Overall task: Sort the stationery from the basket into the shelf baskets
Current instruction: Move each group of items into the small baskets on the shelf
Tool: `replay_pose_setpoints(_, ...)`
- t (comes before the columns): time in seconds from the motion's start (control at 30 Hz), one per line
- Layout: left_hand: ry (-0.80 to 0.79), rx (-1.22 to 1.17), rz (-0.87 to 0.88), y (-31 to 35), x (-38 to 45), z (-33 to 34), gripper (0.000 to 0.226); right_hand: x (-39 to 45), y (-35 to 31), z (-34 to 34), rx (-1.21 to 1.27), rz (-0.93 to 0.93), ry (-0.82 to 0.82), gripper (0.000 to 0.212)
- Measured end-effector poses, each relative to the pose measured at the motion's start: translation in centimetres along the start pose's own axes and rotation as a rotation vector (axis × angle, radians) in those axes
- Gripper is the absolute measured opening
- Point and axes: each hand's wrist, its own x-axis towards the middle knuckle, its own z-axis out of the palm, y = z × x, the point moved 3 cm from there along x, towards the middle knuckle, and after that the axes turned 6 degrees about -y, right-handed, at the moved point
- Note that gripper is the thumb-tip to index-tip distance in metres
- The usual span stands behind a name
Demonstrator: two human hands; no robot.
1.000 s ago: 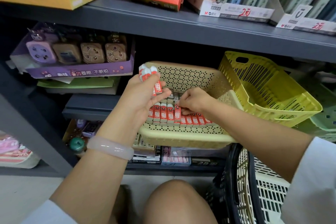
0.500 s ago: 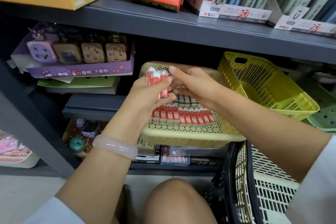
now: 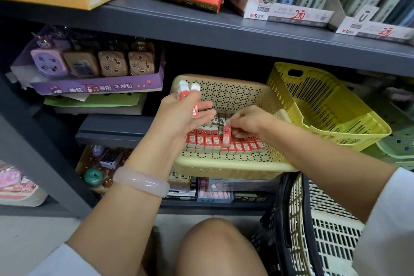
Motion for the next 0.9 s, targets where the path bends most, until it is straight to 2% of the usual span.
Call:
replay_pose_setpoints(0.23, 0.008, 0.097, 0.022, -0.2, 0.0, 0.2, 0.004, -0.2, -0.4, 1.1, 0.004, 0.018, -0.002, 0.008)
replay_pose_setpoints(0.37, 0.029, 0.157, 0.020, -0.5, -0.1, 0.3, 0.007, -1.1, -1.1, 0.1, 0.045, -0.147, 0.075, 0.012)
replay_pose_setpoints(0.47, 0.011, 0.151, 0.006, -0.8, -0.2, 0.8, 0.010, -2.0, -2.4, 0.0, 0.264, -0.327, -0.089, 0.026)
replay_pose_setpoints(0.57, -0.014, 0.146, 0.006, -0.9, -0.2, 1.2, 0.007, -2.6, -3.5, 0.6, 0.333, -0.422, -0.240, 0.017)
replay_pose_setpoints(0.73, -0.043, 0.162, -0.010, -1.1, -0.2, 1.4, 0.007, -2.6, -3.2, 0.2, 0.447, -0.376, -0.248, 0.011)
replay_pose_setpoints(0.9, 0.018, 0.139, -0.047, -1.2, -0.1, 1.2, 0.011, -1.8, -1.5, -1.9, 0.421, -0.220, -0.007, 0.010)
